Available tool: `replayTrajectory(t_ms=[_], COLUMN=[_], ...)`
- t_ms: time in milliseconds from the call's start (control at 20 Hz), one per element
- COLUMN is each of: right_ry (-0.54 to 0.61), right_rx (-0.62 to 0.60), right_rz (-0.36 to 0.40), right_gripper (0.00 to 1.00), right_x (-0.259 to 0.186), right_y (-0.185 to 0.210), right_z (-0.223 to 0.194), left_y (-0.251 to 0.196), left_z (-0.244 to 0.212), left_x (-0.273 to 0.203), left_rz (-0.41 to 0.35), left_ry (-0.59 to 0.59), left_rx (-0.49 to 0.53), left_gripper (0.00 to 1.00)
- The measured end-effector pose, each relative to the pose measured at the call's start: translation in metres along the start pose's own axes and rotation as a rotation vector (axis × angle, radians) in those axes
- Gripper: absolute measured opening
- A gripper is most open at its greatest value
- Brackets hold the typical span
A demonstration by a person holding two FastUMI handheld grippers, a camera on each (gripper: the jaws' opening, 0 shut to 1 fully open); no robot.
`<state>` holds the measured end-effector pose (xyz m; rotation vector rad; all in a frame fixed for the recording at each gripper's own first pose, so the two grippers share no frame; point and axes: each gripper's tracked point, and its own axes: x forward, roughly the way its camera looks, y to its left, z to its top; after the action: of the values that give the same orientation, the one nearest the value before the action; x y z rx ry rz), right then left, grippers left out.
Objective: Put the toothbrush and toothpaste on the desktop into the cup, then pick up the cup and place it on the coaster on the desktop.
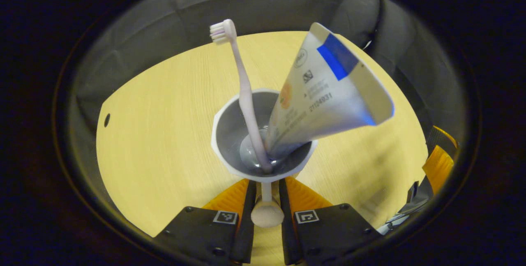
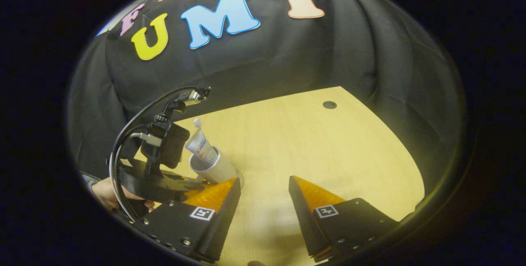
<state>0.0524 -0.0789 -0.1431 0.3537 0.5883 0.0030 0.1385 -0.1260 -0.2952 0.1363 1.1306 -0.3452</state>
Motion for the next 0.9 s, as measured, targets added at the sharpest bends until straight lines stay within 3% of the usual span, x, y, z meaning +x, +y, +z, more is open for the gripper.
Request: replayTrajectory(t_ms=[50, 250, 350, 550, 650, 700, 750, 900], right_ry=[0.0, 0.0, -0.006, -0.036, -0.081, -0.103, -0.127, -0.202], right_rx=[0.001, 0.001, -0.009, -0.046, -0.081, -0.101, -0.121, -0.155], right_rz=[0.002, 0.005, 0.002, -0.005, -0.001, 0.005, 0.011, 0.066], right_gripper=[0.74, 0.74, 0.74, 0.74, 0.74, 0.74, 0.7, 0.74], right_x=[0.001, 0.001, 0.002, -0.001, -0.005, -0.009, -0.013, -0.031], right_y=[0.0, 0.0, -0.001, -0.004, -0.004, -0.001, 0.002, 0.023], right_z=[-0.001, -0.001, 0.002, 0.012, 0.022, 0.026, 0.032, 0.044], left_y=[0.0, -0.011, -0.016, -0.012, -0.007, -0.002, 0.005, 0.022], left_z=[0.0, 0.0, 0.004, 0.013, 0.02, 0.022, 0.023, 0.022], left_x=[0.0, -0.004, -0.009, -0.037, -0.065, -0.081, -0.093, -0.14], left_rz=[-0.003, -0.045, -0.064, -0.057, -0.045, -0.031, -0.016, 0.034], left_ry=[0.002, -0.027, -0.056, -0.169, -0.26, -0.309, -0.359, -0.516], left_rx=[-0.002, -0.041, -0.066, -0.121, -0.151, -0.16, -0.169, -0.194], left_gripper=[0.31, 0.48, 0.69, 0.94, 0.82, 0.88, 0.88, 0.88])
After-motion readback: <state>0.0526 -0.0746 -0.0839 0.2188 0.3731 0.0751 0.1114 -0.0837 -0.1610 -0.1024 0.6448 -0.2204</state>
